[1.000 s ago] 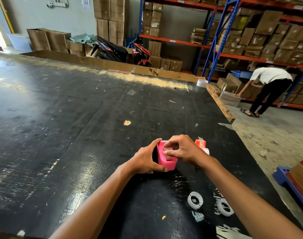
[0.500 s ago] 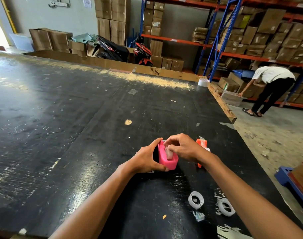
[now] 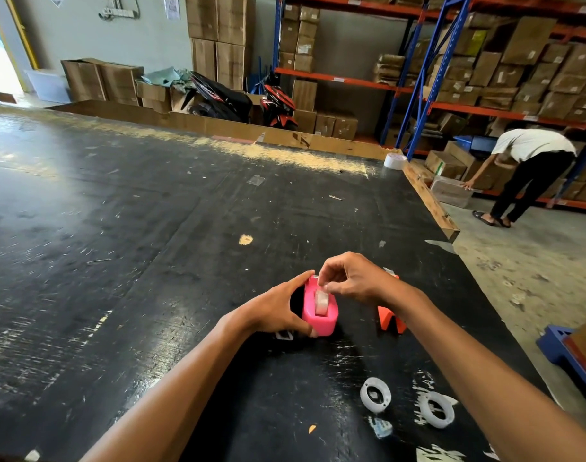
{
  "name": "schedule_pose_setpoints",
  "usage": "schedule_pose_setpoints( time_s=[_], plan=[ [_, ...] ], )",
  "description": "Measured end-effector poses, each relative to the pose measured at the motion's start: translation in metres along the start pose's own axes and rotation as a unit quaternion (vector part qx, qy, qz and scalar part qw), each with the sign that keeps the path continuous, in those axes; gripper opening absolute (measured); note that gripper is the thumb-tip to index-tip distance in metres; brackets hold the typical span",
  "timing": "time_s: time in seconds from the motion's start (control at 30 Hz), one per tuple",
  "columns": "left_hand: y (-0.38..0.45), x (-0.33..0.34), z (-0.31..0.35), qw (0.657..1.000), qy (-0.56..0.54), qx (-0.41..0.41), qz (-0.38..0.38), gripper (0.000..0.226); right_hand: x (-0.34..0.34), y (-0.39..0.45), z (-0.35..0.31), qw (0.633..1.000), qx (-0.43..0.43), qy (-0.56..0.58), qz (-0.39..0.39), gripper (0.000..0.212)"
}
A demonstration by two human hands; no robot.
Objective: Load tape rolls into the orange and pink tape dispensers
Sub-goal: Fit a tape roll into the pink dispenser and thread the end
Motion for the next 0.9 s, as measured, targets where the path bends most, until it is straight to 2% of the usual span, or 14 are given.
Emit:
schedule_pose_setpoints(
  time_s=[0.13,0.23,0.43,0.53,0.7,0.9],
  plan=[
    [-0.001,-0.002,0.007,0.999,-0.04,0.006,-0.001,0.117,-0.003,0.002,-0.002,1.0,-0.012,0.004,-0.004,0.01],
    [-0.003,-0.002,0.014,0.998,-0.061,0.013,0.011,0.102,-0.002,0.004,0.004,0.998,0.008,0.061,-0.027,0.02],
    [-0.006,-0.002,0.013,0.998,-0.054,-0.006,0.03,0.123,-0.003,0.003,0.005,0.993,0.01,0.101,-0.057,0.01],
    [-0.007,-0.002,0.014,0.998,-0.052,-0.013,0.034,0.12,-0.008,0.007,0.009,0.994,0.008,0.104,-0.033,0.009],
    [-0.008,-0.003,0.015,0.998,-0.042,-0.02,0.032,0.111,-0.013,0.019,0.013,0.991,0.016,0.128,-0.041,0.006],
    [-0.009,-0.004,0.017,0.998,-0.038,-0.021,0.039,0.107,-0.025,0.037,0.016,0.992,0.014,0.126,0.014,0.008]
  ],
)
Point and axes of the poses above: each hand's wrist, its own y-axis towards the middle knuckle, its own x-axis out of the palm, z = x × y, the point moved 5 cm from there along y, towards the middle knuckle, and after that the axes turned 11 degrees about x, right-handed, at the moved point
